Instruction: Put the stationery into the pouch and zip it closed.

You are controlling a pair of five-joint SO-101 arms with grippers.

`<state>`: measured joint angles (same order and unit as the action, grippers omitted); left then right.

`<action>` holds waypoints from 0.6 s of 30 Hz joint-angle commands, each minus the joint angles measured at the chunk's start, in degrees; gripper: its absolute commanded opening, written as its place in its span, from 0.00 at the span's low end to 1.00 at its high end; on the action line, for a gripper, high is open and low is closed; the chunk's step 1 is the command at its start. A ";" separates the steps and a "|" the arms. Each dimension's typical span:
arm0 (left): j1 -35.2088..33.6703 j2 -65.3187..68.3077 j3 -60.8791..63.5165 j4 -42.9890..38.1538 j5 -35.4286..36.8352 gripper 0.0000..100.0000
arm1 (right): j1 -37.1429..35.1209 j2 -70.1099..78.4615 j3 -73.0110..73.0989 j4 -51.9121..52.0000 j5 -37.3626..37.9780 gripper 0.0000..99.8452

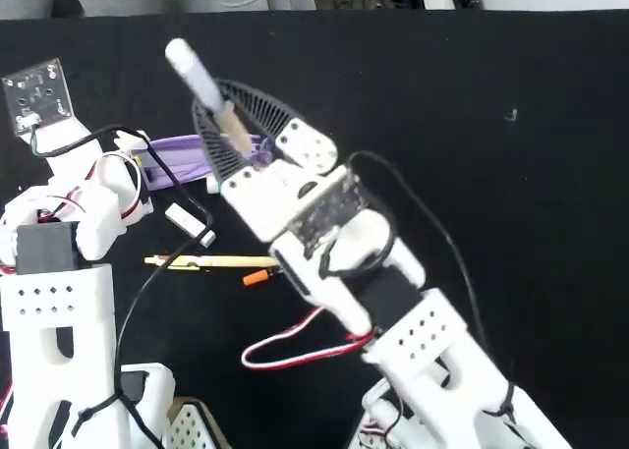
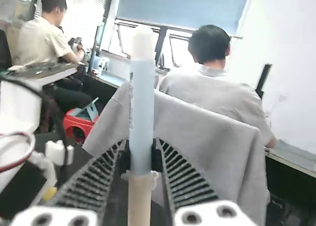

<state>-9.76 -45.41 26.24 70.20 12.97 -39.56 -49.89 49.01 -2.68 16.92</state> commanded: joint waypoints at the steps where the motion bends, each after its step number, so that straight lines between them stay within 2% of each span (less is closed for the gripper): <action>1: 0.75 0.18 0.48 -0.88 0.79 0.03 | -1.14 -3.47 8.66 -15.91 -6.33 0.01; 5: 0.75 0.18 0.57 -0.88 0.79 0.03 | -1.23 -5.67 17.80 -32.97 -9.32 0.01; 15: 0.84 0.18 0.57 -0.88 0.79 0.03 | -0.97 -1.45 15.78 -31.38 -9.32 0.01; 18: 0.84 0.18 0.66 -0.79 0.79 0.03 | -0.97 2.42 15.43 -34.99 -9.32 0.01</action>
<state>-9.49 -45.41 26.59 70.11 12.97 -40.00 -51.38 66.59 -32.92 7.96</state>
